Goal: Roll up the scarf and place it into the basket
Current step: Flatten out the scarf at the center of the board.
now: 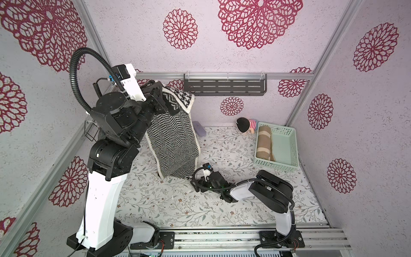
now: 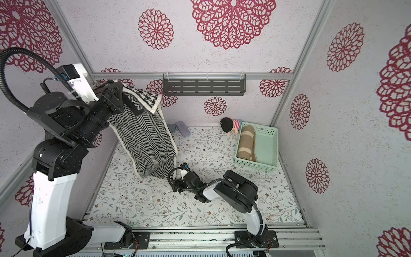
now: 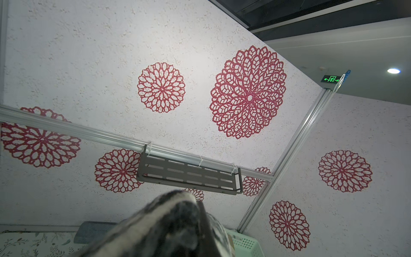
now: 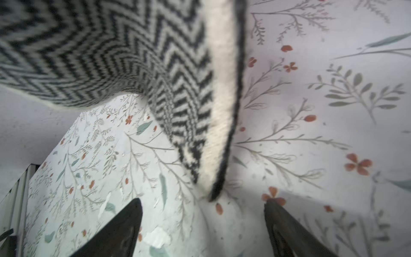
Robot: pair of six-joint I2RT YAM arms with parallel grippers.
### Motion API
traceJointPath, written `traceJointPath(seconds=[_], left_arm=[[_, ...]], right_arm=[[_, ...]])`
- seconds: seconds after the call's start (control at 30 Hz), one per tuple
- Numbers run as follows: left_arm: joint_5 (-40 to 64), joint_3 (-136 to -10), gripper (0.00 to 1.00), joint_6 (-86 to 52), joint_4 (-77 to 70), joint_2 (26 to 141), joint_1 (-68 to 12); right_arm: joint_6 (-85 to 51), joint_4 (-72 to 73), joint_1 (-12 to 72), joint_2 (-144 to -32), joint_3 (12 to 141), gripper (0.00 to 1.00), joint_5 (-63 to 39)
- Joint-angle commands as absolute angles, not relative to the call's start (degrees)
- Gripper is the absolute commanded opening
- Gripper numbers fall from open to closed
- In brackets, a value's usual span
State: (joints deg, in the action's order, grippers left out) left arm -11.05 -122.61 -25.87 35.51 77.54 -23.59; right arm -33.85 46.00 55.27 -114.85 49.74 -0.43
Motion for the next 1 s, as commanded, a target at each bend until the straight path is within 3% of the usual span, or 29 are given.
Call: traceJointPath(seconds=[0.0, 0.23, 0.33, 0.43, 0.53, 0.63, 0.77, 0.97], left_arm=[[-10.31, -123.22, 0.00, -23.99, 33.75, 76.64, -22.55], [-10.05, -123.78, 0.00, -23.90, 33.57, 76.64, -21.17], [-9.69, -124.21, 0.00, -24.07, 33.57, 76.77, -20.58], [-9.40, -124.92, 0.00, -24.41, 33.53, 77.03, -19.91], [-9.32, -126.73, 0.00, -24.74, 34.87, 77.55, -18.59], [-9.55, -128.80, 0.00, -25.26, 37.35, 77.78, -17.58], [-12.03, -128.33, 0.00, -25.81, 40.19, 76.24, -17.48], [-13.61, -124.37, 0.00, -27.65, 43.10, 71.72, -17.58]], right_arm=[[-36.09, 50.03, 53.79, -116.78, 52.29, 0.85, -3.14], [-37.26, 51.82, 54.27, -120.77, 55.50, 0.79, -7.76], [-38.11, 52.44, 54.34, -122.21, 56.61, 0.72, -8.88], [-38.53, 51.33, 54.22, -122.25, 57.48, 0.49, -9.30], [-38.48, 48.06, 53.66, -118.39, 55.24, 0.15, -7.48], [-38.38, 43.91, 53.12, -111.74, 50.63, 0.01, -5.47], [-36.87, 30.25, 53.14, -100.44, 46.61, 0.00, -2.92], [-35.62, -1.19, 53.46, -89.29, 51.17, 0.00, -4.86]])
